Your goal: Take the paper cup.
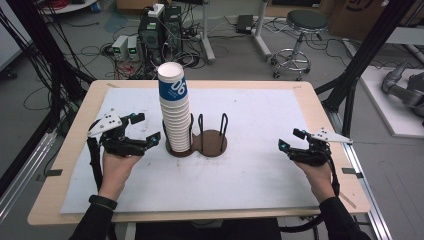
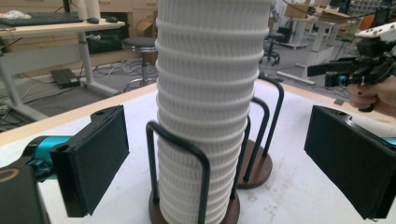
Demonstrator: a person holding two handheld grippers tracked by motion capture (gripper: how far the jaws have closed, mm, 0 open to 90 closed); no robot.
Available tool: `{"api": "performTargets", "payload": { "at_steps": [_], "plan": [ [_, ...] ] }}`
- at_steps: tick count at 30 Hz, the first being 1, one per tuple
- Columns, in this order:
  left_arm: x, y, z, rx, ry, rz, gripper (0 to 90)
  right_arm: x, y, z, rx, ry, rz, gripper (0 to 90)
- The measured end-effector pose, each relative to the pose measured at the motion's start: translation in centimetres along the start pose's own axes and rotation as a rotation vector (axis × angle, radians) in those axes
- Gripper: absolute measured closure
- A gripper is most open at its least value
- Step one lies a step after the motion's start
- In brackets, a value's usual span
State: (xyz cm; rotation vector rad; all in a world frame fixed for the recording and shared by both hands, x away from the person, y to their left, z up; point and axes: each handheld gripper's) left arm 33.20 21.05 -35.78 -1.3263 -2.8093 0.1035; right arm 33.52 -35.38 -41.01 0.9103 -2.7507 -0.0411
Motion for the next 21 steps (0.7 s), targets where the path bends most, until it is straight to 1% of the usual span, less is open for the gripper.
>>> {"api": "performTargets", "payload": {
  "at_steps": [2,6,9,12,14,15,16,18,21],
  "plan": [
    [-0.4,0.0,-0.4,-0.012,0.010,0.007,6.4,-0.1,0.0,0.0,-0.001,0.001,-0.001,18.0],
    [-1.2,0.1,-0.9,-0.011,0.017,0.025,6.4,-0.2,0.0,0.0,0.003,0.002,-0.005,18.0],
    [-1.9,0.3,-1.1,-0.020,0.014,0.021,6.3,-0.3,0.0,0.0,0.003,0.004,-0.007,18.0],
    [-2.7,0.4,-1.2,-0.022,0.023,0.034,6.3,-0.4,0.1,-0.1,0.007,0.003,-0.008,18.0],
    [-3.2,0.4,-1.2,-0.023,0.013,0.037,6.3,-0.4,0.1,-0.1,0.011,0.004,-0.007,18.0],
    [-3.7,0.5,-1.4,-0.027,0.012,0.047,6.3,-0.5,0.1,0.0,0.011,0.005,-0.009,18.0],
    [-3.7,0.5,-1.4,-0.027,0.012,0.047,6.3,-0.5,0.1,0.0,0.011,0.005,-0.009,18.0],
    [-4.2,0.5,-1.5,-0.034,0.021,0.049,6.3,-0.5,0.1,0.0,0.007,0.007,-0.008,18.0],
    [-4.9,0.5,-1.7,-0.039,0.021,0.055,6.3,-0.5,0.1,0.0,0.005,0.009,-0.009,18.0]
  ]
}}
Point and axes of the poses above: each handheld gripper's, and its own axes: x roughly backward along the jaws, z roughly out of its underside, y roughly to its left, and after that the axes turned 8 degrees about -y, right-handed
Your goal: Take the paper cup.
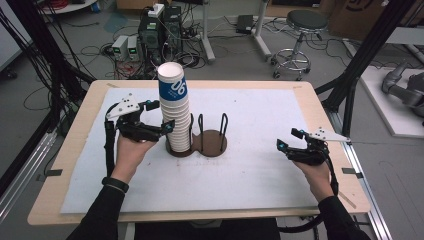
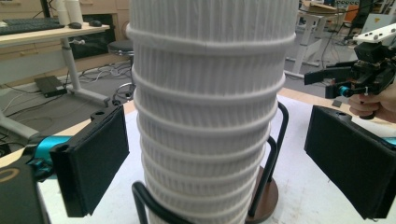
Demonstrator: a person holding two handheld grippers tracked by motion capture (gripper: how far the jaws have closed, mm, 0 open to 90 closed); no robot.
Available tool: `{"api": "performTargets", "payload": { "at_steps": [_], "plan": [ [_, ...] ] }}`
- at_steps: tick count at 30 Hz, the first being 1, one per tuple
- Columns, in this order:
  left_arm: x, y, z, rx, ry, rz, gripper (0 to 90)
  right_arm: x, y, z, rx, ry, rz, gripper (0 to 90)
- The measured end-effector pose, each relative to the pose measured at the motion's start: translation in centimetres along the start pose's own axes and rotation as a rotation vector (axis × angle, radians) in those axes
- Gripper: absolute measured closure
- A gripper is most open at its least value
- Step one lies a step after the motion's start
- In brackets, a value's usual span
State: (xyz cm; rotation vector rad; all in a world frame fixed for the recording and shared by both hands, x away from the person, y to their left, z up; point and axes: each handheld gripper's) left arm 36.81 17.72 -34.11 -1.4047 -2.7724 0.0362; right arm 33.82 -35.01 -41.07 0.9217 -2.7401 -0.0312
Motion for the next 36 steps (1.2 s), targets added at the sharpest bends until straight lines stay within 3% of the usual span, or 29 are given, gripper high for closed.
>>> {"api": "performTargets", "payload": {
  "at_steps": [3,7,19,28,36],
  "plan": [
    [-0.6,0.1,-0.3,0.009,-0.015,0.018,6.3,0.0,0.0,0.0,-0.002,0.000,-0.006,18.0],
    [-1.4,0.2,-0.7,-0.013,-0.008,0.012,6.4,0.0,0.1,0.0,0.001,-0.001,-0.010,18.0],
    [-3.0,0.7,-1.0,0.005,-0.004,0.020,6.4,-0.1,0.3,0.0,-0.003,0.006,-0.026,18.0],
    [-3.1,0.8,-0.9,-0.003,0.008,0.023,10.9,-0.3,0.7,-0.2,0.000,0.004,-0.043,18.0],
    [-3.0,0.8,-1.0,-0.007,0.009,0.023,11.4,-0.8,2.3,-2.0,0.012,-0.020,-0.084,18.0]
  ]
}}
Point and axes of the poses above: each handheld gripper's, and its own axes: x roughly backward along the jaws, z roughly out of its underside, y roughly to its left, and after that the axes turned 8 degrees about -y, right-handed
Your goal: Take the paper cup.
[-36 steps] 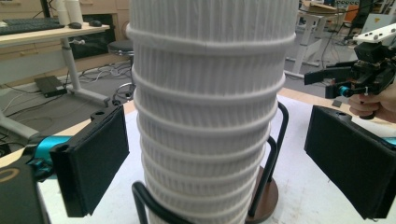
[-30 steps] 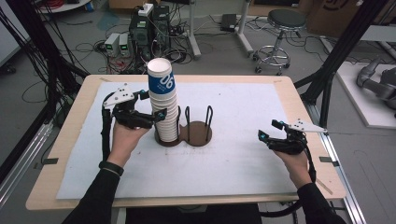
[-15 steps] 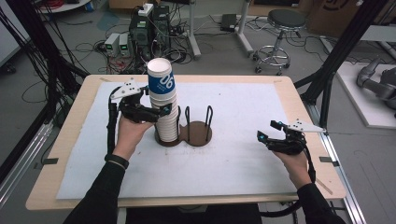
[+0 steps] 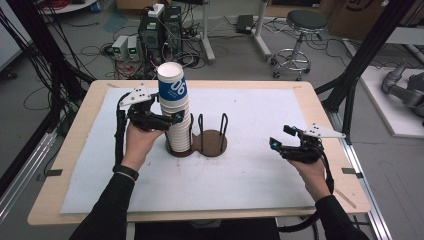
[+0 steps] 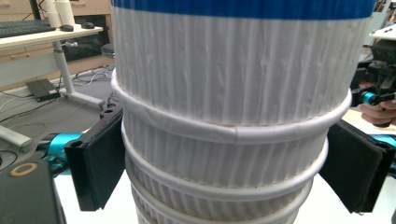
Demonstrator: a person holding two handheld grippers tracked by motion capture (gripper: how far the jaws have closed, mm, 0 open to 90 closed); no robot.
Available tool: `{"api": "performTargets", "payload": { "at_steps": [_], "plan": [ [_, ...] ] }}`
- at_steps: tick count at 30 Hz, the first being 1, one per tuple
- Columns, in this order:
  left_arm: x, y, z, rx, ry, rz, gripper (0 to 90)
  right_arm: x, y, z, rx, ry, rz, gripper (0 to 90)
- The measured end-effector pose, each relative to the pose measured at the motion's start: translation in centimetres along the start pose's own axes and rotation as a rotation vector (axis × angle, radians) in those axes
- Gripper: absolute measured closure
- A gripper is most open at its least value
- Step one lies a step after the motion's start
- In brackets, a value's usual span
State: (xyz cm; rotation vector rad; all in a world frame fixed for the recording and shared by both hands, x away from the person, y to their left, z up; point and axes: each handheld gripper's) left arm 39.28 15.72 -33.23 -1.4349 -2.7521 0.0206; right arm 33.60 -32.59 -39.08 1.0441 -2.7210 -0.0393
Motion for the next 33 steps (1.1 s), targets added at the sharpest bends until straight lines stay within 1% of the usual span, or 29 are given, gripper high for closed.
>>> {"api": "performTargets", "payload": {
  "at_steps": [3,4,5,9,13,15,17,21,22,23,24,25,26,29,31,32,33],
  "plan": [
    [0.0,0.0,0.0,0.000,0.001,0.000,11.5,-0.5,0.8,-0.9,0.016,-0.003,-0.036,18.0],
    [0.0,0.0,0.0,-0.001,0.001,0.000,11.5,-0.9,1.3,-1.5,0.030,0.000,-0.055,18.0],
    [0.0,0.0,0.0,-0.002,0.001,-0.001,11.5,-0.9,1.3,-1.5,0.030,0.000,-0.055,18.0],
    [0.0,0.0,0.0,0.003,0.000,-0.003,11.5,-2.0,2.2,-3.0,0.057,-0.009,-0.102,18.0],
    [0.0,0.0,0.0,0.003,0.000,-0.002,11.6,-3.0,3.1,-4.6,0.067,-0.015,-0.148,18.0],
    [0.0,0.0,0.0,0.000,0.000,-0.002,11.6,-3.6,3.5,-5.3,0.085,-0.017,-0.169,18.0],
    [0.0,0.0,0.0,-0.001,0.002,-0.003,11.6,-4.2,3.7,-6.0,0.081,-0.018,-0.188,18.0],
    [0.0,0.0,0.0,-0.003,0.004,-0.003,11.7,-5.4,4.4,-7.4,0.086,-0.017,-0.211,18.0],
    [0.0,0.0,0.0,-0.003,0.004,-0.003,11.7,-5.8,4.6,-7.9,0.099,-0.019,-0.219,18.0],
    [0.0,0.0,0.0,-0.003,0.004,-0.003,11.7,-6.0,4.8,-8.2,0.098,-0.020,-0.222,18.0],
    [0.0,0.0,0.0,-0.004,0.004,-0.002,11.7,-6.3,5.0,-8.5,0.101,-0.020,-0.232,18.0],
    [0.0,0.0,0.0,-0.004,0.004,-0.003,11.7,-6.9,5.5,-9.2,0.107,-0.022,-0.244,18.0],
    [0.0,0.0,0.0,-0.004,0.003,-0.003,11.7,-6.9,5.5,-9.2,0.107,-0.022,-0.244,18.0],
    [0.0,0.0,0.0,-0.003,0.003,-0.005,11.7,-7.9,6.1,-10.2,0.123,-0.030,-0.259,18.0],
    [0.0,-0.1,0.0,-0.001,0.002,-0.007,11.7,-8.6,6.6,-11.1,0.126,-0.026,-0.271,18.0],
    [0.0,-0.1,0.0,-0.001,0.001,-0.008,11.7,-9.0,6.8,-11.5,0.136,-0.032,-0.270,18.0],
    [-0.1,-0.1,0.0,-0.005,0.001,-0.006,11.7,-9.2,7.0,-11.8,0.133,-0.033,-0.275,18.0]
  ]
}}
Point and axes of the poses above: each handheld gripper's, and its own axes: x roughly backward along the jaws, z roughly out of its underside, y roughly to its left, and after that the axes turned 8 degrees about -y, right-handed
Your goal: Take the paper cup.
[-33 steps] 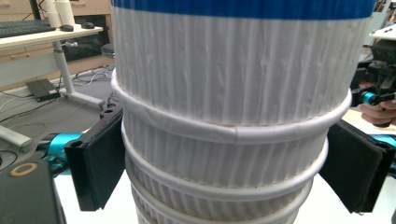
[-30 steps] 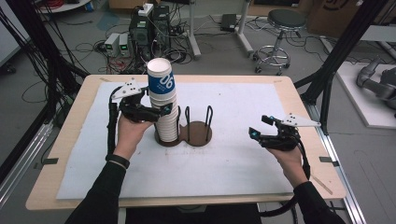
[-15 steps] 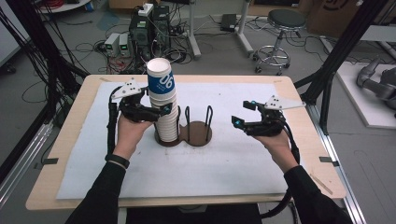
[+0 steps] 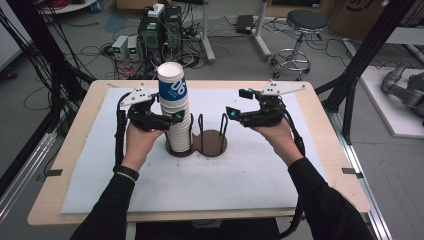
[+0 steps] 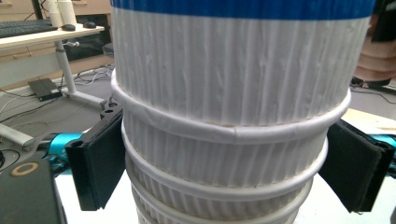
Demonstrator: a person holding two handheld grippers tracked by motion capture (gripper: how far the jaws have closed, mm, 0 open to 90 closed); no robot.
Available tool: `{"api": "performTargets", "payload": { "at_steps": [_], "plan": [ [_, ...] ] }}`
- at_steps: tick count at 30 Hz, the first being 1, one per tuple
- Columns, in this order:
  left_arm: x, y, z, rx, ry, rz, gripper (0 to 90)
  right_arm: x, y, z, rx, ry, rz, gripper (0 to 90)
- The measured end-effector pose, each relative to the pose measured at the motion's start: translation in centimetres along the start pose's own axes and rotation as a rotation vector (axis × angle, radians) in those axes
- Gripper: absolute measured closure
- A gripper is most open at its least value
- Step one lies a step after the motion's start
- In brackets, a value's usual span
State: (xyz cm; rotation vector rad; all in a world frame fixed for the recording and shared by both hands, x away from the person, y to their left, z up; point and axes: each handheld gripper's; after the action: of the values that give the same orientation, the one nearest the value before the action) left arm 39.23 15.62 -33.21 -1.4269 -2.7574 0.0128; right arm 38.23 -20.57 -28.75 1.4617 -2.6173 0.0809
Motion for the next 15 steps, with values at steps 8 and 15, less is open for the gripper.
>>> {"api": "performTargets", "payload": {
  "at_steps": [8,15],
  "plan": [
    [0.1,0.0,0.0,0.003,0.003,-0.001,11.8,-3.6,1.3,-2.9,0.003,-0.016,-0.046,18.0],
    [0.1,-0.1,-0.1,-0.002,0.006,-0.006,11.8,-6.8,2.6,-5.0,0.006,-0.015,-0.093,18.0]
  ]
}}
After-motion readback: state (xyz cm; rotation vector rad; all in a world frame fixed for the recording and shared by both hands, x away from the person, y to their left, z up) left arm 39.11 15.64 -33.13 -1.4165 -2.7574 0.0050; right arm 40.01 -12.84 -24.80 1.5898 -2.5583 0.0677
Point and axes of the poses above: each handheld gripper's, and its own axes: x roughly backward along the jaws, z roughly out of its underside, y roughly to its left, and after that the axes turned 8 degrees about -y, right-handed
